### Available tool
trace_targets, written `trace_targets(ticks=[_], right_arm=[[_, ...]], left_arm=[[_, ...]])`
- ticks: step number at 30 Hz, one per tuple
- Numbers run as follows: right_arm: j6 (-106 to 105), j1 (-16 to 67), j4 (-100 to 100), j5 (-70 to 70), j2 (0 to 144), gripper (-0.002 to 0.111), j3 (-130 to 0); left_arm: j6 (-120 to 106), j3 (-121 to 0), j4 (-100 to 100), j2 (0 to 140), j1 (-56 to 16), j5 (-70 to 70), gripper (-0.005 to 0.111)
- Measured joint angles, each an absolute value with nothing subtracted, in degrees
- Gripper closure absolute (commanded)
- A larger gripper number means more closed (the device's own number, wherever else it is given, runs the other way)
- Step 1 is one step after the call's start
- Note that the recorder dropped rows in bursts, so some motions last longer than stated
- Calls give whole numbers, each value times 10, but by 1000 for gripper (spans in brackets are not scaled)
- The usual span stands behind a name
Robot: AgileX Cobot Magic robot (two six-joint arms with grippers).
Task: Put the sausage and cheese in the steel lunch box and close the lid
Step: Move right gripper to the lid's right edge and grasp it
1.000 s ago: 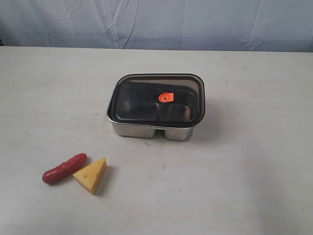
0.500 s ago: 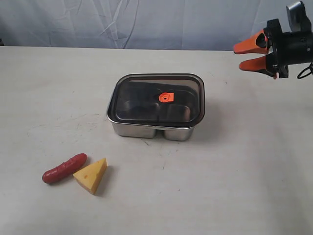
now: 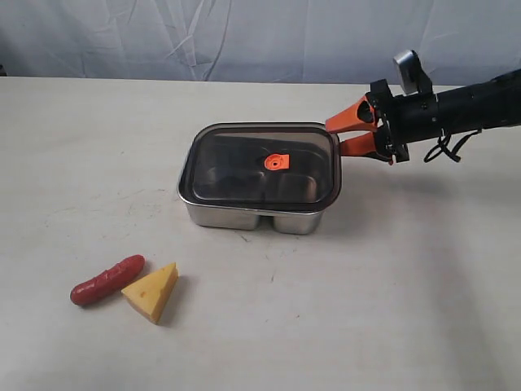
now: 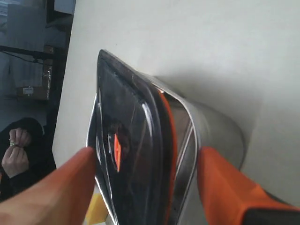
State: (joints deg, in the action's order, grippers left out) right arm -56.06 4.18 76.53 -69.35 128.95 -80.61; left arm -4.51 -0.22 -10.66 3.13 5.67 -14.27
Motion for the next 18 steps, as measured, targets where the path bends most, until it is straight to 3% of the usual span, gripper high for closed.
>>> trace_targets(ticks=[11, 18], right_arm=[[-562, 60, 765, -686, 1289, 51, -806], [-562, 65, 765, -691, 1289, 73, -806]], left_arm=[[-45, -2, -107, 31, 57, -143, 107], [-45, -2, -107, 31, 57, -143, 107]])
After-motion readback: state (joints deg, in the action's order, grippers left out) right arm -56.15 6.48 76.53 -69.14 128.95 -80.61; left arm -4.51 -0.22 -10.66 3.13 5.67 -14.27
